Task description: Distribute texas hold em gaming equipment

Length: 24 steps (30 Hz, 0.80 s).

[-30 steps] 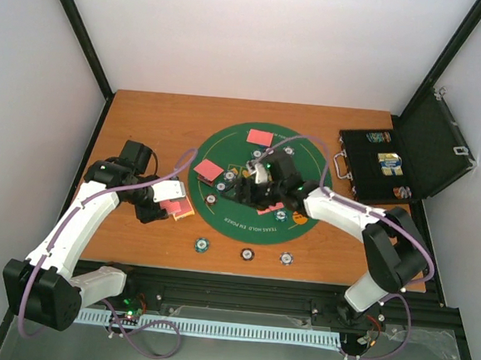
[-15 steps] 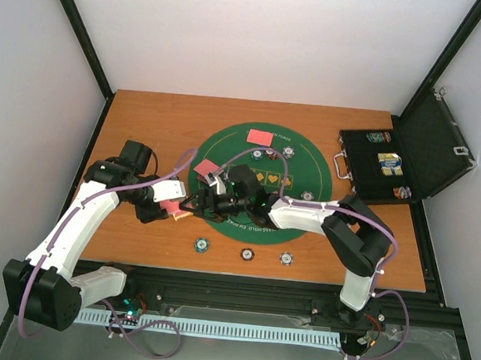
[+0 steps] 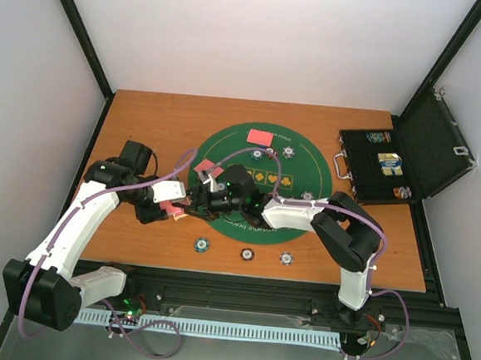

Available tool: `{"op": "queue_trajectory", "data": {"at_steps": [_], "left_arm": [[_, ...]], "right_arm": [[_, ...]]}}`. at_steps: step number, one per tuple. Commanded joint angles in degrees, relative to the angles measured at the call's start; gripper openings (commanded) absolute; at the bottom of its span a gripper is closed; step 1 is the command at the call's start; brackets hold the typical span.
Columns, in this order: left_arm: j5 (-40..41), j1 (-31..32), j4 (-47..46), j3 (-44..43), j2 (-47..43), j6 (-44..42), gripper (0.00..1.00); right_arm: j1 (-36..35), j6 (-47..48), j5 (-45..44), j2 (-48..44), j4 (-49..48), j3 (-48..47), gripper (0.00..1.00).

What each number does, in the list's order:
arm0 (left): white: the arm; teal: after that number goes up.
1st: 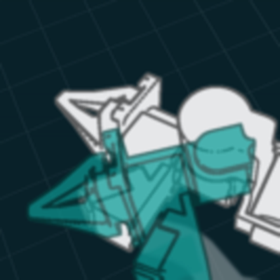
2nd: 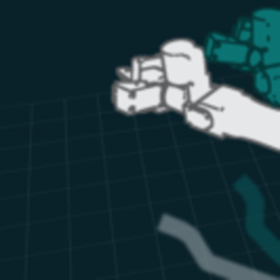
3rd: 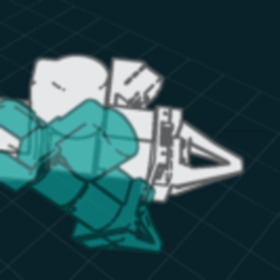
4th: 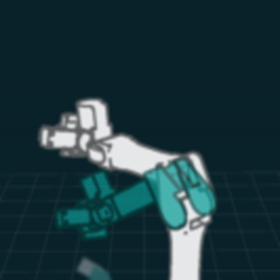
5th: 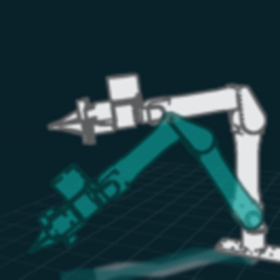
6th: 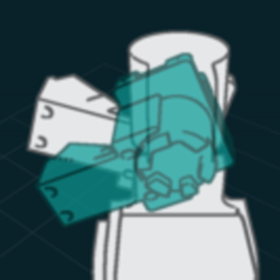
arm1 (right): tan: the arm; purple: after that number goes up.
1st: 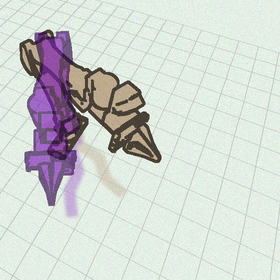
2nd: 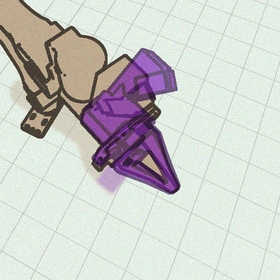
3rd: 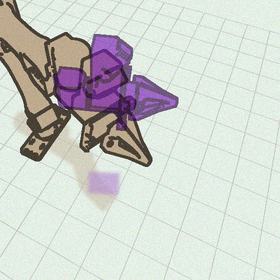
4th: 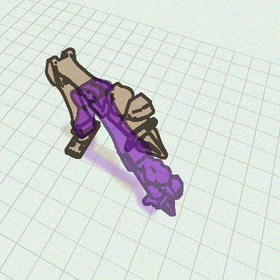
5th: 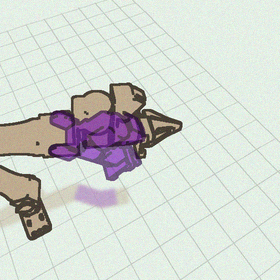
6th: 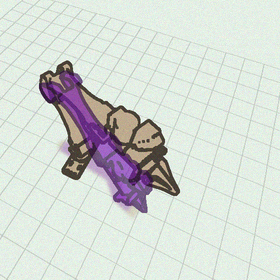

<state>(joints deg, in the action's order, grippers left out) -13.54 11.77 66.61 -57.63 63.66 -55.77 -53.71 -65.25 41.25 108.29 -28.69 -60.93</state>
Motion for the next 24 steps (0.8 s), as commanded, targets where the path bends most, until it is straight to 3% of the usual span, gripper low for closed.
{"op": "queue_trajectory", "data": {"at_steps": [1,14,24], "left_arm": [[-0.8,-0.2,0.6,-2.1,-0.4,-1.2,0.01],[-1.0,-0.2,0.5,-1.4,-0.6,-1.2,0.01],[-1.7,-0.2,0.0,-1.8,-0.6,-1.0,0.01]], "right_arm": [[-1.3,-1.4,0.7,2.8,-3.3,-3.2,0.85],[-2.7,-5.3,2.5,11.5,-6.4,-9.4,0.81],[-1.2,-2.9,2.5,11.3,-2.0,-5.5,0.75]]}}
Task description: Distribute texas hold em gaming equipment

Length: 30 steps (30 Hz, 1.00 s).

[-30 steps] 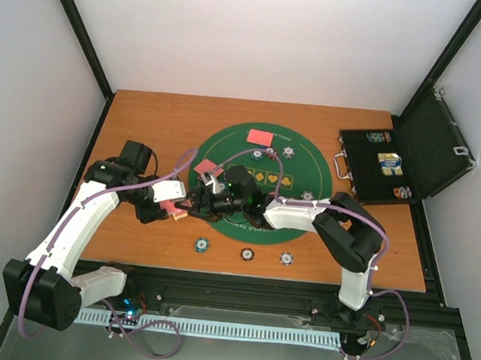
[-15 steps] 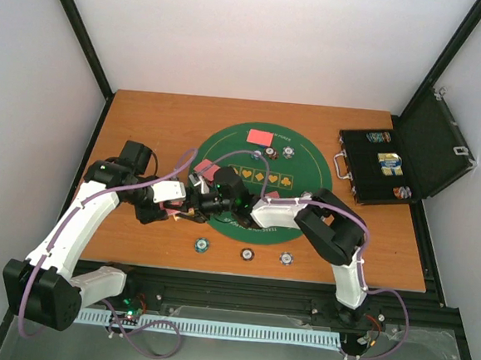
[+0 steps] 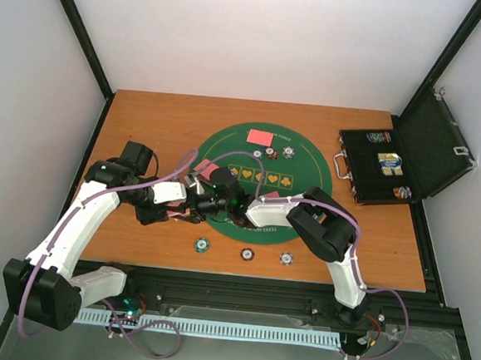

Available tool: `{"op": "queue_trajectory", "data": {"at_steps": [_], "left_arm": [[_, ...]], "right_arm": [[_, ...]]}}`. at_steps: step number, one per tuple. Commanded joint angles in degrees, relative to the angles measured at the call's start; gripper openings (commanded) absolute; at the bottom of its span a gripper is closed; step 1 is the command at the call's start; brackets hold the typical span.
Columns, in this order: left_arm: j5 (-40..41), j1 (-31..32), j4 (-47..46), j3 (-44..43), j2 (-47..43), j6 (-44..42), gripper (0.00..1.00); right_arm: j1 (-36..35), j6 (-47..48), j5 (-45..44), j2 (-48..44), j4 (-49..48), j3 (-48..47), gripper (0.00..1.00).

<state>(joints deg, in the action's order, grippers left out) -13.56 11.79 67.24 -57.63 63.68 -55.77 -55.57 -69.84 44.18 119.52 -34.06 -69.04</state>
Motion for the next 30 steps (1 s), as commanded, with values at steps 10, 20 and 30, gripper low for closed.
{"op": "queue_trajectory", "data": {"at_steps": [10,20,30], "left_arm": [[-1.9,-0.2,-0.9,-1.8,-1.4,-1.0,0.01],[-1.9,-0.2,-1.6,-1.2,-1.0,-0.5,0.01],[-1.0,-0.2,-2.2,-0.1,-1.5,-0.9,0.01]], "right_arm": [[2.5,3.6,-0.4,-1.9,4.8,6.0,0.66],[2.4,7.0,-1.5,-5.7,10.8,5.1,0.52],[3.0,9.9,-2.2,-7.7,15.7,5.0,0.38]]}}
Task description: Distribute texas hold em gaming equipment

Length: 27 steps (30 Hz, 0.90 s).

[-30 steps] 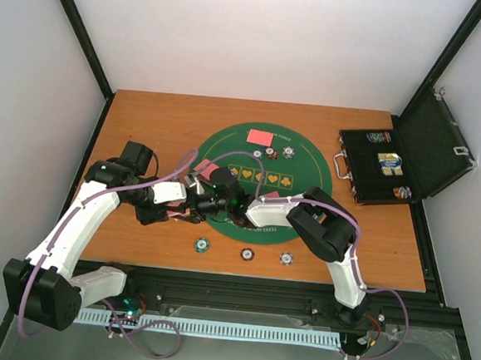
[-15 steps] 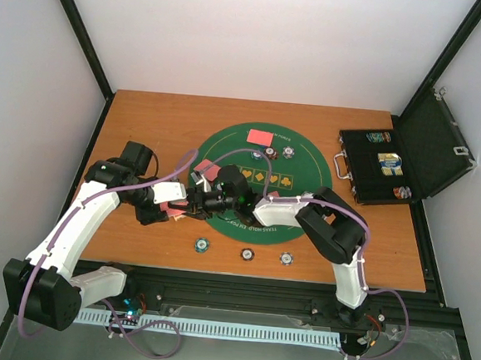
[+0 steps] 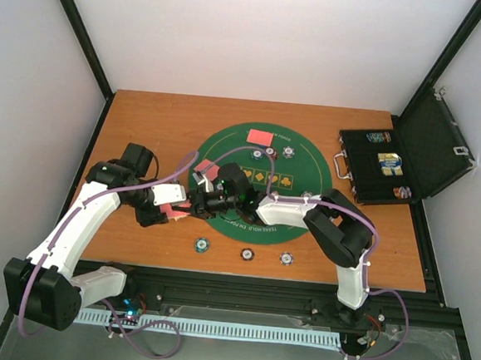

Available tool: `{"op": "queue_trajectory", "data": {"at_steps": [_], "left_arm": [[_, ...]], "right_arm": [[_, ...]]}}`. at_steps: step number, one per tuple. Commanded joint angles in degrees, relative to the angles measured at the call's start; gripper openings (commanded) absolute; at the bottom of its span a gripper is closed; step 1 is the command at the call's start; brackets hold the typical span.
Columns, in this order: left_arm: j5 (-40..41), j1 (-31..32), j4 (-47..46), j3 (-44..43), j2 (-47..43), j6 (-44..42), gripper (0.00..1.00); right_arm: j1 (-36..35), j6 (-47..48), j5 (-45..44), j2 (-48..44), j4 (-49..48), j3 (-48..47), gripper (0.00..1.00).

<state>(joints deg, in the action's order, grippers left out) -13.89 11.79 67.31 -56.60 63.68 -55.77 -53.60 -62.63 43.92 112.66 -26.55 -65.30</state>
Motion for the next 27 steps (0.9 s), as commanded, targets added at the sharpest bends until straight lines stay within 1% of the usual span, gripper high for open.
{"op": "queue_trajectory", "data": {"at_steps": [1,5,8,11,12,17,21,24,27], "left_arm": [[-0.6,-0.2,-2.3,-1.0,-1.5,-0.9,0.01],[-0.8,-0.2,-2.5,-0.7,-1.5,-0.7,0.01],[-1.0,-0.2,-2.4,-0.6,-1.5,-0.6,0.01],[-0.5,-0.2,-2.2,-0.7,-1.5,-0.8,0.01],[-0.3,-0.2,-2.2,-0.7,-1.5,-0.9,0.01],[0.7,-0.2,-2.1,-1.0,-1.5,-1.1,0.01],[1.1,-0.2,-2.2,-1.1,-1.2,-1.0,0.01],[1.3,-0.2,-2.2,-1.0,-1.0,-1.0,0.01],[1.1,-0.2,-2.1,-1.1,-0.9,-0.9,0.01]], "right_arm": [[1.0,3.0,-2.0,-1.3,8.9,1.1,0.35],[1.1,5.0,-2.4,-3.1,12.5,0.3,0.22],[1.1,6.3,-2.6,-3.9,15.1,-0.5,0.15],[1.9,10.3,-3.0,-4.8,20.8,-2.2,0.06],[2.6,11.5,-3.2,-5.2,23.1,-2.7,0.05],[7.9,17.5,-2.2,-6.7,31.6,-5.9,0.03],[12.6,20.8,0.1,-5.7,36.0,-9.1,0.03],[15.6,22.6,1.7,-3.4,38.3,-12.2,0.03],[18.1,23.2,3.0,1.4,39.5,-17.3,0.03]]}}
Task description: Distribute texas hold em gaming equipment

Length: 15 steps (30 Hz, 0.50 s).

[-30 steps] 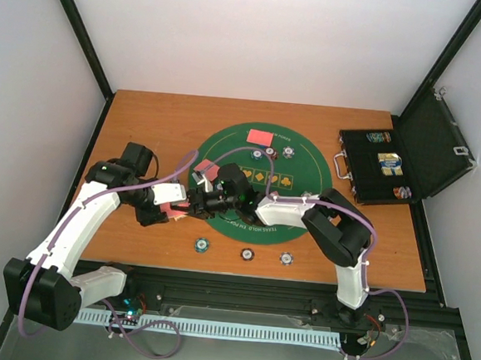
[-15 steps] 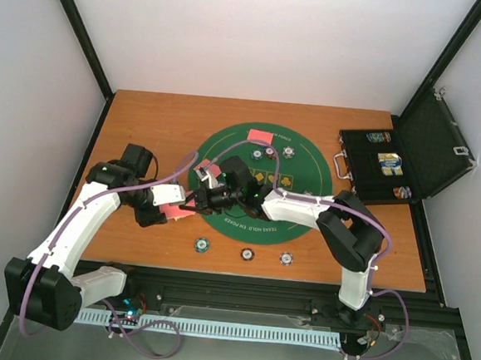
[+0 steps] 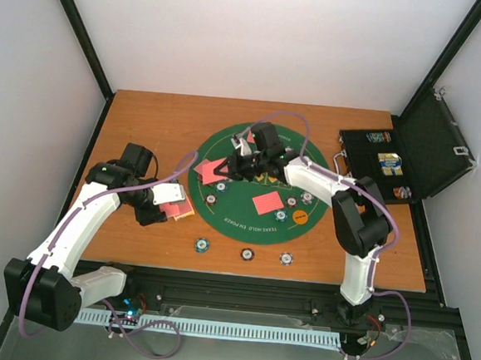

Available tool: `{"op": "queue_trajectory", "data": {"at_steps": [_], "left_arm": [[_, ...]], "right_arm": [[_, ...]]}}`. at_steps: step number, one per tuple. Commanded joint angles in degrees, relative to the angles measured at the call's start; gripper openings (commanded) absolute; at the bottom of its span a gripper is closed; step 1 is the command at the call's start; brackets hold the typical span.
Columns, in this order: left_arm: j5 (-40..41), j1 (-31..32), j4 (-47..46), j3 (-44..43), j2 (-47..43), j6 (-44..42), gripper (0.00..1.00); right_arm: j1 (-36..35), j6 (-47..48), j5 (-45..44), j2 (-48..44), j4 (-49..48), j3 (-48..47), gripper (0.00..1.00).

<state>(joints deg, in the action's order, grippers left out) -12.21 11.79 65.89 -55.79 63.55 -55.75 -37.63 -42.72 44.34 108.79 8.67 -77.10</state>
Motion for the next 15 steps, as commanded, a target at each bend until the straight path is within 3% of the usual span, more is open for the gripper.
{"op": "queue_trajectory", "data": {"at_steps": [1,10,15], "left_arm": [[-0.6,-0.2,-0.6,-1.9,-0.8,-0.8,0.01],[-0.7,-0.2,0.2,-2.7,-0.7,-0.3,0.01],[-1.2,-0.2,0.6,-2.9,-0.7,-0.1,0.01]], "right_arm": [[2.5,3.4,2.9,7.2,4.8,-7.7,0.03],[3.2,6.2,1.6,32.2,18.4,-38.3,0.03],[3.3,5.9,0.9,38.1,21.8,-45.2,0.07]]}}
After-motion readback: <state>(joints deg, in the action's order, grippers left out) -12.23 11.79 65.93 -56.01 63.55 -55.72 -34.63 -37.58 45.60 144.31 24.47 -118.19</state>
